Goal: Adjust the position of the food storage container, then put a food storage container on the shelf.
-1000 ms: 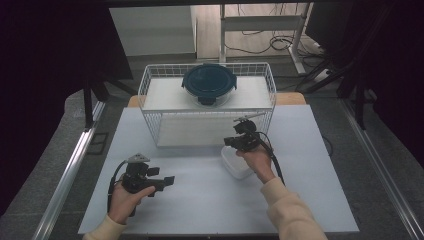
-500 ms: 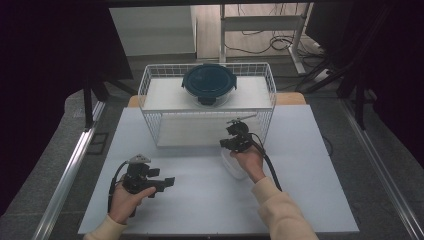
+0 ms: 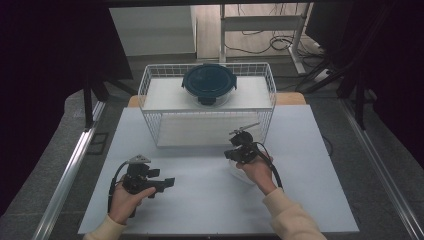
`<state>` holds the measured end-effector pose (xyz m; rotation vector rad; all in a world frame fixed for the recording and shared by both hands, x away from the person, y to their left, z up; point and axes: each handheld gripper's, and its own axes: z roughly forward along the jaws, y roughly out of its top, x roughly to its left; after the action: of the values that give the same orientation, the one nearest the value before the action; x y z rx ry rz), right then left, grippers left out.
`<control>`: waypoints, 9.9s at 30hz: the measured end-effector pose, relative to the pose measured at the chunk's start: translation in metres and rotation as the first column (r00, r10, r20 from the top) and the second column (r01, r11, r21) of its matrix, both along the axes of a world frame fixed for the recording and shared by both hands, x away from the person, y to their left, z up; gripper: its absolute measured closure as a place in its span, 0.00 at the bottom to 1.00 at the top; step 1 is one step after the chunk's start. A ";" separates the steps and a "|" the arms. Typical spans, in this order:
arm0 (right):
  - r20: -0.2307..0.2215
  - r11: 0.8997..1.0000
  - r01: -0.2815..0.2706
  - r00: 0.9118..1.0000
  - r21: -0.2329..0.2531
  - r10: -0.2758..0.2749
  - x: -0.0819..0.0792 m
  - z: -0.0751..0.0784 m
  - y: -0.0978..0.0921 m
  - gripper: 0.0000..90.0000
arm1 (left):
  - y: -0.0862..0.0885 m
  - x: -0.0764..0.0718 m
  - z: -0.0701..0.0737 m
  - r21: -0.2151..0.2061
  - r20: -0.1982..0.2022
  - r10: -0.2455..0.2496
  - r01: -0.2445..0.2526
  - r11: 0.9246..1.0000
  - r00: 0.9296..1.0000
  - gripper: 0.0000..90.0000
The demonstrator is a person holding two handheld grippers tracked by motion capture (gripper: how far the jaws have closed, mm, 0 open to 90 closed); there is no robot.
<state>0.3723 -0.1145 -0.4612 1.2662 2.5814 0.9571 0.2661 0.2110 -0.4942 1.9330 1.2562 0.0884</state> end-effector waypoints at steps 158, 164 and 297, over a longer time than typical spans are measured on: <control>0.015 0.953 -0.017 1.000 0.303 0.013 -0.071 0.000 -0.077 0.38 | -0.006 -0.004 0.017 -0.123 0.039 0.034 -0.029 0.992 0.999 0.26; 0.001 0.952 -0.022 1.000 0.307 0.023 -0.069 -0.001 -0.070 0.39 | -0.017 0.003 0.025 -0.151 0.032 0.008 -0.003 0.989 0.999 0.26; 0.217 0.903 -0.140 0.975 0.407 0.054 -0.047 0.165 -0.044 0.88 | -0.042 0.034 0.186 -0.267 0.242 -0.054 0.120 0.956 0.969 0.88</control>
<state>0.3256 -0.1582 -0.2958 1.0527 2.3760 1.6405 0.3003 0.1692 -0.3078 1.6765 0.9696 0.0839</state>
